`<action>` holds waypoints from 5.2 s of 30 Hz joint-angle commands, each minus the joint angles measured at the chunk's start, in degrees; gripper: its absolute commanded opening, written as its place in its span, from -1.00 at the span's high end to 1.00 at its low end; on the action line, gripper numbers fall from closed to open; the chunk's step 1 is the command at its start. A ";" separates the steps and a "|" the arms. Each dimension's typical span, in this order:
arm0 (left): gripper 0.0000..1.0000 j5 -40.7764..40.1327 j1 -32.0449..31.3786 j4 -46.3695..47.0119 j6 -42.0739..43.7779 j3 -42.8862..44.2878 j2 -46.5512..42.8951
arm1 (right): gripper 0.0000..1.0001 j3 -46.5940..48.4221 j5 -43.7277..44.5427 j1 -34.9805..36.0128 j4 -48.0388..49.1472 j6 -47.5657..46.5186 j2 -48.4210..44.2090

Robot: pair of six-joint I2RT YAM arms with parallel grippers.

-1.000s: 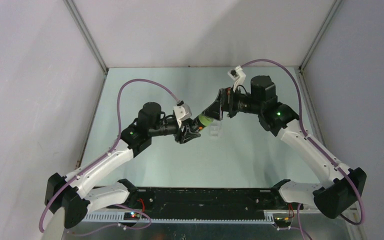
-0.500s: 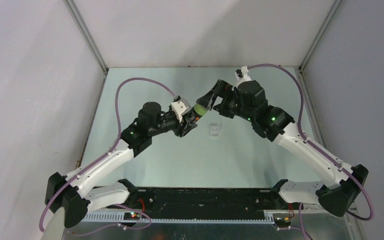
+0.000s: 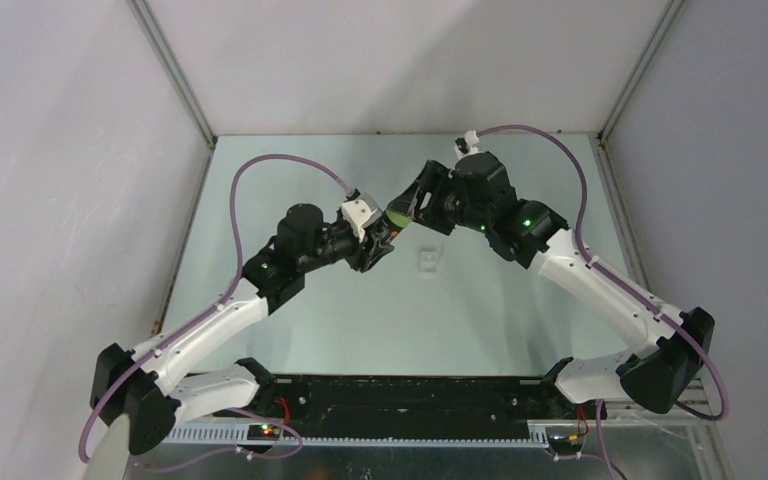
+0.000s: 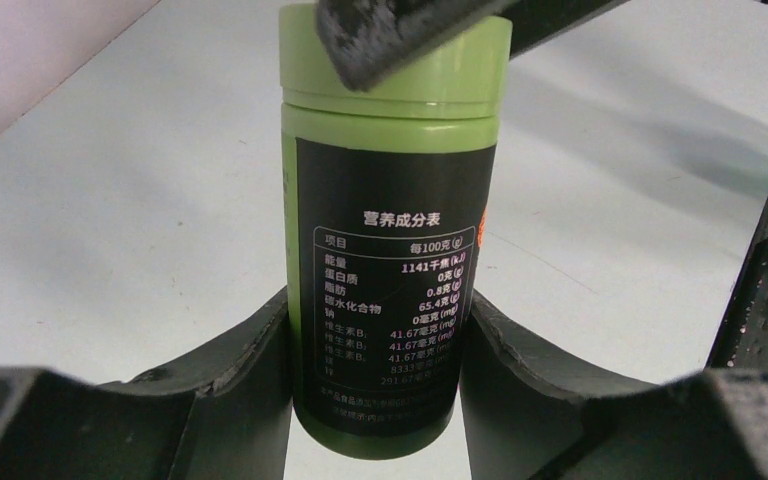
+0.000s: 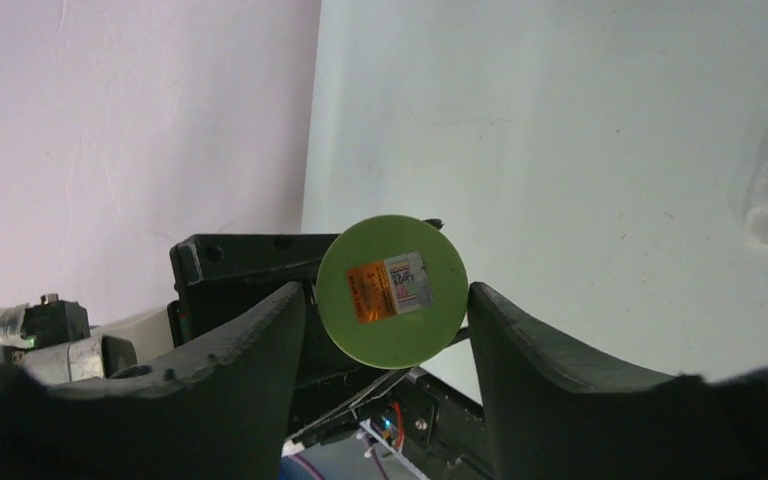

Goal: Sort the pills into containers

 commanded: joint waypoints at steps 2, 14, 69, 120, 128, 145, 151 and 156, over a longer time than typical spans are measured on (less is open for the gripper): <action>1.00 -0.39 -0.52 5.10 -2.51 3.25 -0.87 | -0.20 2.67 -5.98 -1.85 -1.75 1.15 0.13; 1.00 13.36 -0.56 4.76 -3.22 3.45 -3.26 | 0.36 0.92 -37.17 -11.84 2.03 -28.19 -2.84; 1.00 11.21 -0.02 5.10 2.61 4.48 2.04 | -0.93 -4.91 -21.15 -8.78 4.39 -9.77 -7.59; 1.00 5.88 2.42 5.25 -1.55 2.28 -0.54 | 0.17 -6.03 -2.14 -0.11 10.77 2.40 -3.25; 1.00 12.58 2.44 1.89 -2.41 4.31 -0.49 | 0.41 -13.06 -17.71 -0.28 26.17 -13.63 -7.48; 1.00 11.74 2.48 -0.18 2.37 5.16 -1.07 | -0.99 -16.71 -9.52 -4.41 25.00 -6.43 -13.24; 1.00 8.96 2.43 -1.46 2.67 5.74 -0.31 | -0.94 -10.81 0.08 -1.48 12.36 -1.14 -10.99; 1.00 8.62 2.45 -1.06 1.38 6.75 0.50 | -0.88 -9.62 3.61 0.48 10.80 -0.70 -8.82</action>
